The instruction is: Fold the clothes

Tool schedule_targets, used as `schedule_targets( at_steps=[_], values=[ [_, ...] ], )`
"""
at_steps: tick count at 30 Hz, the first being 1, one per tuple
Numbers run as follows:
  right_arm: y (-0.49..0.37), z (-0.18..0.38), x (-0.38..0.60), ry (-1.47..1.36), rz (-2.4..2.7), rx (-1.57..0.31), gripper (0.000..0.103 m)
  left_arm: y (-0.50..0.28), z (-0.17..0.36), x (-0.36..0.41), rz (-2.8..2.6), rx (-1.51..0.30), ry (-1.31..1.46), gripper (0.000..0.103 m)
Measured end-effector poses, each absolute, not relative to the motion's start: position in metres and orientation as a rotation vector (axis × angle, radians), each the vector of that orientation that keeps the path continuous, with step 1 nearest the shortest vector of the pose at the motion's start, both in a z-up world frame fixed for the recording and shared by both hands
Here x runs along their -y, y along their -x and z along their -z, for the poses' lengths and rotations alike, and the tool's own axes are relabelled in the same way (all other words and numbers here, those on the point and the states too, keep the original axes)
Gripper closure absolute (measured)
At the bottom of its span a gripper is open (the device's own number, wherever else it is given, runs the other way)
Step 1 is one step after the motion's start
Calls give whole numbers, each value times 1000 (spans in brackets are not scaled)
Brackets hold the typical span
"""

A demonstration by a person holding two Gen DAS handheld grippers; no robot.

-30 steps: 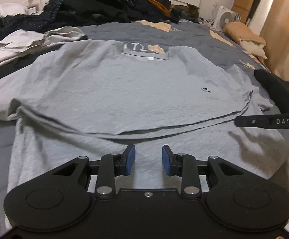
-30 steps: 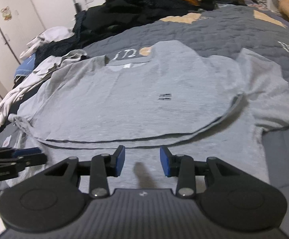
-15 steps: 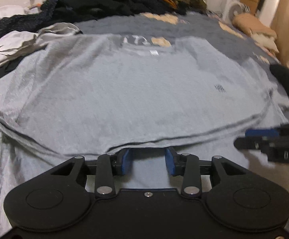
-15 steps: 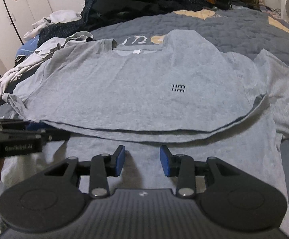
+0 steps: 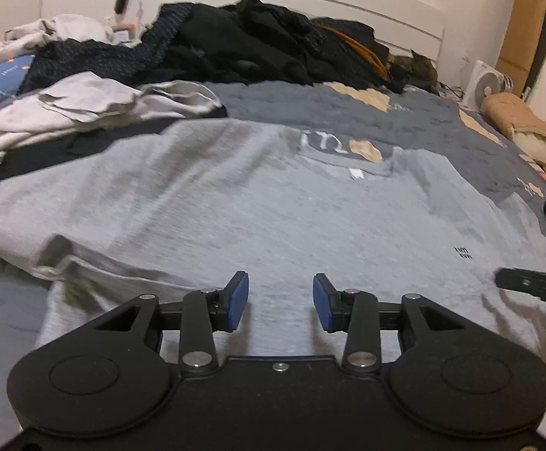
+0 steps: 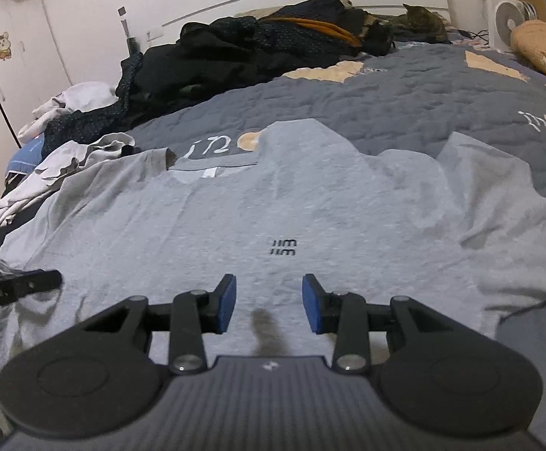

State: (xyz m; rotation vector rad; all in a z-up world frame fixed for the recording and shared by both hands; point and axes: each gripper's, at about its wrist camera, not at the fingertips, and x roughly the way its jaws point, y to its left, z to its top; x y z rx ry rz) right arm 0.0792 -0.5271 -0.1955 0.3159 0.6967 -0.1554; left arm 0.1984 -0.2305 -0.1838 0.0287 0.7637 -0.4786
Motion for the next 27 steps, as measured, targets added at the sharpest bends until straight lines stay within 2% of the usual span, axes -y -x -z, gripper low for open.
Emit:
schedule_targets(
  at_steps=[14, 22, 27],
  values=[
    [-8, 168, 535, -399, 210, -680, 66, -158, 167, 141, 375, -797, 75, 60],
    [41, 165, 526, -472, 258, -657, 65, -118, 170, 67, 254, -869, 315, 57],
    [59, 165, 515, -511, 275, -652, 65, -101, 171, 58, 215, -853, 289, 56]
  ],
)
